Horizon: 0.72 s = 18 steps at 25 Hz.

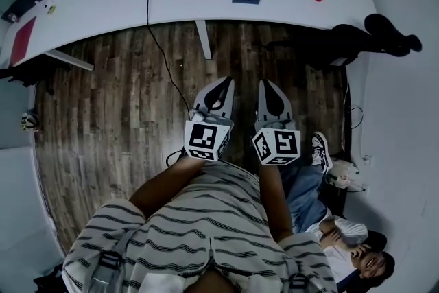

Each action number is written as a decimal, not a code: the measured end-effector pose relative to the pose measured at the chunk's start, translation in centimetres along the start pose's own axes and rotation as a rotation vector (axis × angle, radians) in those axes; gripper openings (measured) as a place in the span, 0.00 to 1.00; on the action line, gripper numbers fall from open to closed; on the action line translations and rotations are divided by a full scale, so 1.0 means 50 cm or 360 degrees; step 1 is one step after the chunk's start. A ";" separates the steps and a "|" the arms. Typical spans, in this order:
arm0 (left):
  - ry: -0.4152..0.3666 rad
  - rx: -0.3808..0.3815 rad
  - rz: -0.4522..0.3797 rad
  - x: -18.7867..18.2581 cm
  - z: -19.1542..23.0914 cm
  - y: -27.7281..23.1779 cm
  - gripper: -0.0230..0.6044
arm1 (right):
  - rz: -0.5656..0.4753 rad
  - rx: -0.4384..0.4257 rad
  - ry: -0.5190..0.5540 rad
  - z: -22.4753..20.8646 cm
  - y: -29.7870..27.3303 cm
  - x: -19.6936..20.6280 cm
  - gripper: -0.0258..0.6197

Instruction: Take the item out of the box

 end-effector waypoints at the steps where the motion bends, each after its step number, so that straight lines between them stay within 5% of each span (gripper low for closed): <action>1: 0.0003 0.0008 0.0006 -0.007 0.009 -0.026 0.08 | 0.0001 0.0009 -0.0005 -0.012 -0.024 -0.007 0.07; 18: 0.0025 0.0130 0.0055 -0.098 0.148 -0.378 0.08 | -0.0021 0.0167 0.0013 -0.166 -0.343 -0.101 0.07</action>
Point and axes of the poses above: the fingertips, and each gripper's own axes: y backward along the fingers, z to its left, x out of its underside, the point moved 4 cm from there along y, backward along the fingers, and after that the axes turned 9 degrees about -x, right-handed, at the moved point
